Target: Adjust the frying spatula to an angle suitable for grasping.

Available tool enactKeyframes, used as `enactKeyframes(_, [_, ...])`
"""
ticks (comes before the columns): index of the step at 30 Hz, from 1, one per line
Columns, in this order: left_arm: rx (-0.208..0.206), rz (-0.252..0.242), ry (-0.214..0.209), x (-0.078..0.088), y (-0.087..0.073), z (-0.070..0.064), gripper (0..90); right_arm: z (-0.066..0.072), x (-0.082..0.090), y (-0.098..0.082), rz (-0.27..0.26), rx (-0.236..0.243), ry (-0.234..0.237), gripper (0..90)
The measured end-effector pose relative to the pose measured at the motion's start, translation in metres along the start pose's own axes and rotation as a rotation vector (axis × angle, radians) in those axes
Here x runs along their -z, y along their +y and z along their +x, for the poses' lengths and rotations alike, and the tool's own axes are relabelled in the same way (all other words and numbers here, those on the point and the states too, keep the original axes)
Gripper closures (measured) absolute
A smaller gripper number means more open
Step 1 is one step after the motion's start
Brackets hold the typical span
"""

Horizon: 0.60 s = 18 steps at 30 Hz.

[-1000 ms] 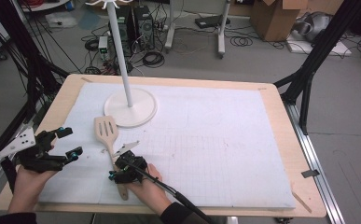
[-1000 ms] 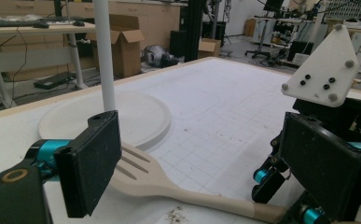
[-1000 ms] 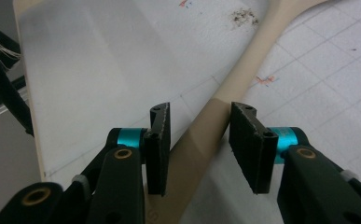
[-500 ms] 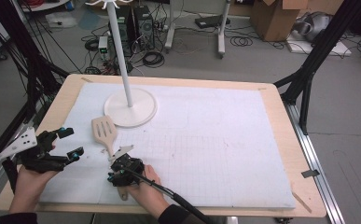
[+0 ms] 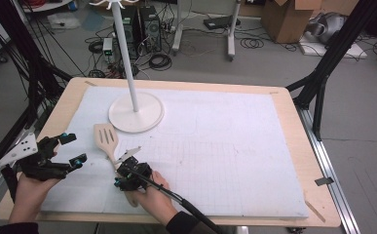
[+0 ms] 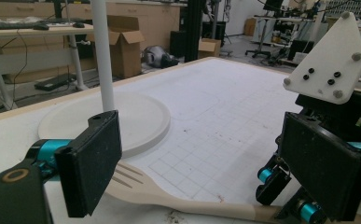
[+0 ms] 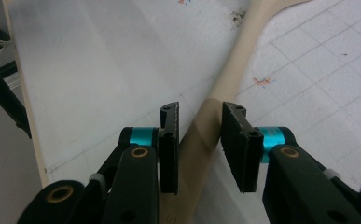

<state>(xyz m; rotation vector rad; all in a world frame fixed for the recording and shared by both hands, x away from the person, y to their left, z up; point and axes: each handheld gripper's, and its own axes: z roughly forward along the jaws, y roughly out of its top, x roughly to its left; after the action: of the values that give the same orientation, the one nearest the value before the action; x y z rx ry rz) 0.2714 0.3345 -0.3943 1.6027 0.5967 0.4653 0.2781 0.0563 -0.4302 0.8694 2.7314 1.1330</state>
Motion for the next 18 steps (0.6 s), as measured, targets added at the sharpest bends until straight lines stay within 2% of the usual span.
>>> enactKeyframes(5, [0.0,0.004,-0.003,-0.001,-0.001,0.0,13.7,0.0,-0.001,-0.002,-0.006,-0.015,0.002,66.1])
enactKeyframes(8, [-0.002,0.006,-0.006,-0.003,0.0,-0.001,13.7,0.001,-0.005,-0.004,0.008,-0.049,0.009,62.1])
enactKeyframes(9, [-0.002,0.005,-0.008,-0.003,0.0,-0.001,13.7,0.004,-0.006,-0.004,0.008,-0.032,-0.01,62.0])
enactKeyframes(10, [-0.002,0.004,-0.008,-0.003,0.0,-0.001,13.7,0.004,-0.006,-0.004,0.008,-0.032,-0.01,62.0])
enactKeyframes(11, [0.0,0.004,-0.007,-0.003,0.0,-0.001,13.7,0.009,-0.006,-0.004,0.006,-0.008,-0.04,62.0])
enactKeyframes(14, [-0.002,0.007,-0.008,-0.004,0.0,-0.002,13.7,0.011,-0.007,-0.003,0.007,0.004,-0.059,63.4])
enactKeyframes(17, [-0.006,0.002,-0.009,-0.004,0.001,-0.002,13.7,0.011,-0.006,-0.002,0.016,0.002,-0.053,65.1])
enactKeyframes(18, [-0.008,-0.003,-0.007,-0.002,0.002,-0.003,13.7,0.006,-0.006,-0.002,0.014,0.002,-0.019,68.1])
